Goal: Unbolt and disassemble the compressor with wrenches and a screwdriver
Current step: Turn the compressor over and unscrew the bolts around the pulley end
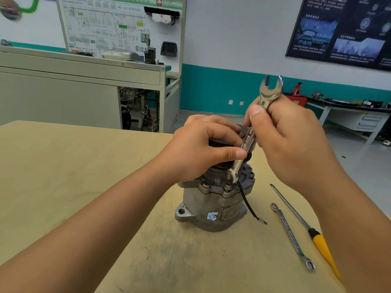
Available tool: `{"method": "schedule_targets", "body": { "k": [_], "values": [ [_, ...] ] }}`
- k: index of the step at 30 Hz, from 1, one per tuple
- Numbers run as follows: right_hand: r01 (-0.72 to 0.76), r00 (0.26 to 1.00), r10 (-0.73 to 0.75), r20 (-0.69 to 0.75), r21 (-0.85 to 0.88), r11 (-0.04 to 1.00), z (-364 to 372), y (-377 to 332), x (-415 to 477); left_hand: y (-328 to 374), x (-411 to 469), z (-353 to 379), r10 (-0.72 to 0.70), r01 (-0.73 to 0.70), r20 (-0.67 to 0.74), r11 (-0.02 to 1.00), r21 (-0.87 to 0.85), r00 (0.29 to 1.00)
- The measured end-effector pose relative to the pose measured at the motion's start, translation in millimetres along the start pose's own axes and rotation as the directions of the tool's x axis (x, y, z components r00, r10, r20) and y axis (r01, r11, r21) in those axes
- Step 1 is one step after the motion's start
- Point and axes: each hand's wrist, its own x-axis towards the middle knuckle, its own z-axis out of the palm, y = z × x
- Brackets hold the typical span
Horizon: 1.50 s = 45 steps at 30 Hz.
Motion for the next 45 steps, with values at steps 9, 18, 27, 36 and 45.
{"method": "schedule_targets", "body": {
  "k": [9, 18, 27, 36, 45],
  "values": [
    [0.014, 1.000, -0.014, -0.010, 0.021, 1.000, 3.0, 10.4, -6.2, -0.3, -0.3, 3.4, -0.036, 0.034, 0.019, 0.998, 0.059, 0.999],
    [-0.024, 1.000, 0.023, 0.017, 0.036, 0.999, 0.9, 15.9, -8.1, 0.6, -1.1, 5.6, -0.037, 0.034, 0.044, 0.997, 0.063, 0.998],
    [-0.083, 0.985, 0.064, 0.157, 0.120, 0.989, -7.4, 17.2, -4.5, -0.4, -3.9, 6.6, -0.012, 0.012, 0.005, 0.993, 0.115, 1.000],
    [-0.024, 0.985, 0.001, 0.171, 0.133, 0.991, -6.5, 22.5, -7.2, -0.1, -3.4, 7.6, 0.017, -0.014, -0.017, 0.988, 0.154, 1.000],
    [-0.031, 0.993, 0.012, 0.114, 0.164, 0.986, -8.2, 24.9, -9.4, 2.2, -2.5, 7.5, 0.024, -0.022, -0.016, 0.989, 0.147, 1.000]
  ]
}}
